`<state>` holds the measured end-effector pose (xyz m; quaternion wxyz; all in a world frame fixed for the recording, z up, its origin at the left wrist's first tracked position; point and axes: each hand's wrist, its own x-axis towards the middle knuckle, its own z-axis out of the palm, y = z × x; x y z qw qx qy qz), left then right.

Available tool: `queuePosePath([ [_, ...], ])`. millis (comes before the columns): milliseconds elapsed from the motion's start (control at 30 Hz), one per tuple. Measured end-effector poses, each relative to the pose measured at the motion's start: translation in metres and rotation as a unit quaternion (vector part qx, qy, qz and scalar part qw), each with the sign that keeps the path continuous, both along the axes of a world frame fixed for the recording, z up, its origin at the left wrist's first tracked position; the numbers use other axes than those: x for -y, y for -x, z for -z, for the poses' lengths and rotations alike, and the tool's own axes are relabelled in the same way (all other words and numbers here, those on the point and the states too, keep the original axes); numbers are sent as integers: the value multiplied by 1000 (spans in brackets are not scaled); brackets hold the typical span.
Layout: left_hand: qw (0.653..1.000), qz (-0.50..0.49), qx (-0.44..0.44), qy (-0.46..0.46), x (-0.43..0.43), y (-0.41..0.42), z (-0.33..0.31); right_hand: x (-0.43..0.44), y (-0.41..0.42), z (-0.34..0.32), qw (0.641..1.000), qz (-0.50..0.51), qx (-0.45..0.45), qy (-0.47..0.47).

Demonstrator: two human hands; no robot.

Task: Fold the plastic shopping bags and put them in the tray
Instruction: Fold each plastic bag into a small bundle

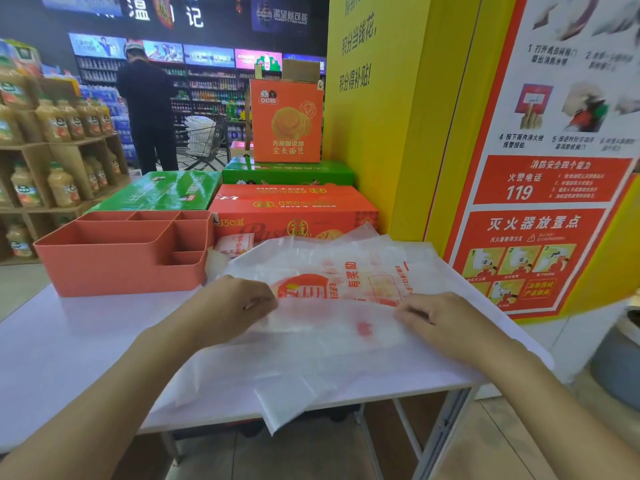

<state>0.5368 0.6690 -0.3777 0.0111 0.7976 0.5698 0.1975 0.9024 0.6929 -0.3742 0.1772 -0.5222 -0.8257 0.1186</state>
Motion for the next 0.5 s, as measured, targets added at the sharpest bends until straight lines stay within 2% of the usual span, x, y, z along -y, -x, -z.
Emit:
queuePosePath([
  [167,995,-76,-58,15,-6,7,-2,-10,5,-5,994,53,95,-29],
  [400,988,-120,-27,98,-9,35,-3,-16,-7,-17,972,141,188,-25],
  [500,986,-129,-66,76,-7,36,-3,-14,-4,-18,959,165,227,-34],
])
